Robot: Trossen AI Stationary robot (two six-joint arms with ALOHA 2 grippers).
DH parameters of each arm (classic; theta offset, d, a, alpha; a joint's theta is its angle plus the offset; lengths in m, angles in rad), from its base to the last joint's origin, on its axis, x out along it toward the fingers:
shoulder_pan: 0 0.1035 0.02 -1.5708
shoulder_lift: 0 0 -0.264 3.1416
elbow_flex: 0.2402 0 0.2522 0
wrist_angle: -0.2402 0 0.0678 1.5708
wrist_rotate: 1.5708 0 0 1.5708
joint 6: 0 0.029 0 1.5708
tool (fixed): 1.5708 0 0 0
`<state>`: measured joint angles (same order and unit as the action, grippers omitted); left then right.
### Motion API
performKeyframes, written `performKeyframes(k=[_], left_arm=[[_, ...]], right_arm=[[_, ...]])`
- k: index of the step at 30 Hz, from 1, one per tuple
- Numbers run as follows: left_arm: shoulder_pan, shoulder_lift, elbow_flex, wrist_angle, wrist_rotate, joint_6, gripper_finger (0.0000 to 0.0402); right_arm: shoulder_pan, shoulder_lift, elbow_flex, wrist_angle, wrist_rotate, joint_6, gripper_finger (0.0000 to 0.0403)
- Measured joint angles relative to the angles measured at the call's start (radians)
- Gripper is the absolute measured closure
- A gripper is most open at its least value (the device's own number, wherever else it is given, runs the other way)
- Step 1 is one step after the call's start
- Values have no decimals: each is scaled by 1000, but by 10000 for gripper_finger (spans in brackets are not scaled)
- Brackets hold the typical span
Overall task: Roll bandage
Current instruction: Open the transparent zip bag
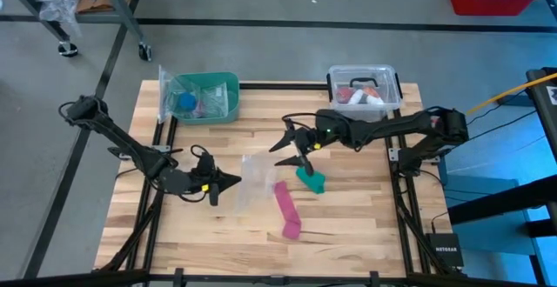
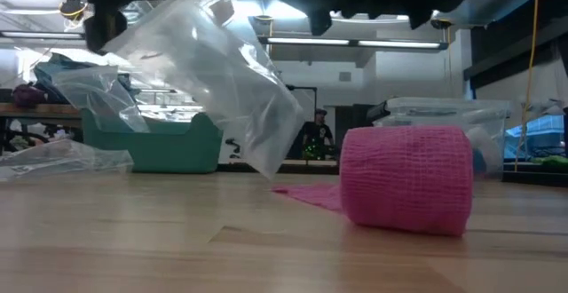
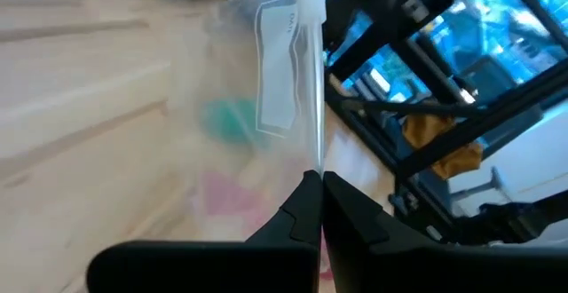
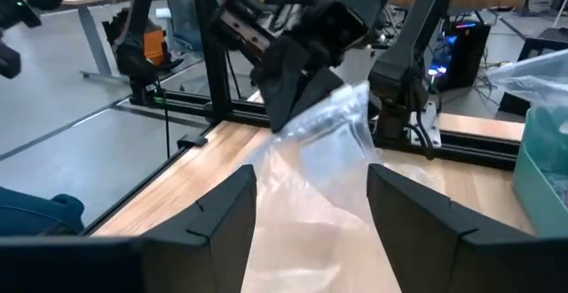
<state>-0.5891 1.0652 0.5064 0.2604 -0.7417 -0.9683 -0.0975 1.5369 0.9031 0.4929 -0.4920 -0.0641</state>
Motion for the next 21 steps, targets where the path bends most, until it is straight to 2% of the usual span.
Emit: performKeyframes(k=[4, 12, 21], left_arm=[[31, 19, 0, 60, 39, 66, 401], [56, 45, 0, 73, 82, 79, 401], [56, 45, 0, 73, 82, 115, 401]], right_arm=[[0, 65, 66, -1, -28, 0, 186], [-1, 152, 192, -5, -52, -1, 186], [-1, 191, 229, -125, -52, -20, 186]])
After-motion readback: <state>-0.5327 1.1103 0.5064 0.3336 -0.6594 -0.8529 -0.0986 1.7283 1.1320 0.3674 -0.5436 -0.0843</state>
